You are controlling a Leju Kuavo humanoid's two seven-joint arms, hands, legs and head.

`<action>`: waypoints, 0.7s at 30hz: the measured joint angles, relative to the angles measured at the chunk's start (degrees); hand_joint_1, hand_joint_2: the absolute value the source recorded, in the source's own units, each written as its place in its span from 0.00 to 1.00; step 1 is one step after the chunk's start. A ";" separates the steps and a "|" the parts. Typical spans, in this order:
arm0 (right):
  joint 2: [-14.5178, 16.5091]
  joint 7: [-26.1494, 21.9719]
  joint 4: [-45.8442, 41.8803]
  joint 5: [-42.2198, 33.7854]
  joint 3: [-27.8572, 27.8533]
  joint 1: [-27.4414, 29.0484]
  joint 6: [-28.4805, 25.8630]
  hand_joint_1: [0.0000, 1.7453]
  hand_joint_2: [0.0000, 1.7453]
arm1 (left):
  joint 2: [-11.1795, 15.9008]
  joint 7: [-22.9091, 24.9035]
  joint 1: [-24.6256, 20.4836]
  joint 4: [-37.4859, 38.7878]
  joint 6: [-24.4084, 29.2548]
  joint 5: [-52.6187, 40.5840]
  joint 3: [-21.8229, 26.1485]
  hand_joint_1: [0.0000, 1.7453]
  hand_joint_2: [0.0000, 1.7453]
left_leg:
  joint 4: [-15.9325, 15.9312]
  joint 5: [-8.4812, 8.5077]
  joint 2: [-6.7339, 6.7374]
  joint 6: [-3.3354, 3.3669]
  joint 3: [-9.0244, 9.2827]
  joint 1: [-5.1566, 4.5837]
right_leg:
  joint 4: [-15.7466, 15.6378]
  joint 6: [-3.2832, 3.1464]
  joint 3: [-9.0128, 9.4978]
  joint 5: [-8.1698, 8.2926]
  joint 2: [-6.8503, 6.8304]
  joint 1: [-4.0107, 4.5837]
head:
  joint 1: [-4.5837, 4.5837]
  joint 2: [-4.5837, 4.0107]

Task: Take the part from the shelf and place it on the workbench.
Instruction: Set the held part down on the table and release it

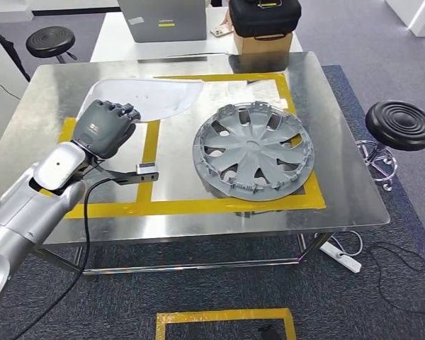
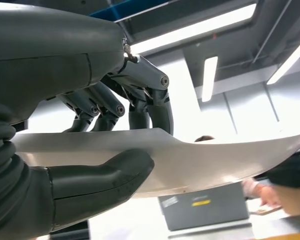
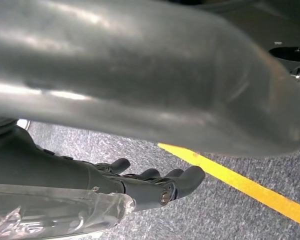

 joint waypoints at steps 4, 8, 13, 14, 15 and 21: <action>0.00 0.12 -0.01 0.44 0.00 -0.24 0.13 0.00 0.00 | -0.02 0.48 -0.52 3.81 0.40 -0.10 0.63 1.00 1.00 | -0.07 0.03 0.00 -0.62 -0.02 0.16 | 0.01 -0.28 0.00 0.05 -0.04 0.14 | 0.03 0.00; 0.00 0.34 0.00 1.05 0.01 -0.43 0.27 0.00 0.00 | -0.23 0.54 -1.82 10.55 3.03 -0.48 1.68 1.00 1.00 | -0.07 0.09 0.00 -0.80 -0.02 0.15 | -0.04 -0.38 0.03 0.20 -0.04 0.11 | 0.04 0.00; 0.00 0.41 0.00 1.08 0.01 -0.46 0.48 0.00 0.00 | -0.39 0.42 -2.66 16.15 3.48 -0.74 2.22 1.00 1.00 | -0.06 0.15 -0.01 -0.73 -0.02 0.08 | -0.15 -0.29 0.12 0.28 -0.12 0.03 | 0.03 0.00; 0.00 0.41 0.00 1.08 0.00 -0.46 0.50 0.00 0.00 | -0.44 0.42 -2.73 16.86 3.42 -0.78 2.28 1.00 1.00 | -0.06 0.16 -0.02 -0.72 -0.02 0.07 | -0.16 -0.27 0.13 0.30 -0.14 0.02 | 0.03 0.00; 0.00 0.42 0.00 1.07 0.01 -0.46 0.52 0.00 0.00 | -0.51 0.42 -2.81 17.47 3.36 -0.81 2.32 1.00 1.00 | -0.06 0.16 -0.02 -0.71 -0.03 0.06 | -0.16 -0.25 0.14 0.31 -0.16 0.01 | 0.03 0.00; 0.02 0.40 0.00 1.05 0.01 -0.45 0.58 0.00 0.00 | -0.98 0.43 -3.27 19.80 2.92 -1.15 2.33 0.75 1.00 | -0.06 0.16 -0.02 -0.70 -0.02 0.01 | -0.17 -0.22 0.15 0.33 -0.14 -0.05 | 0.04 0.00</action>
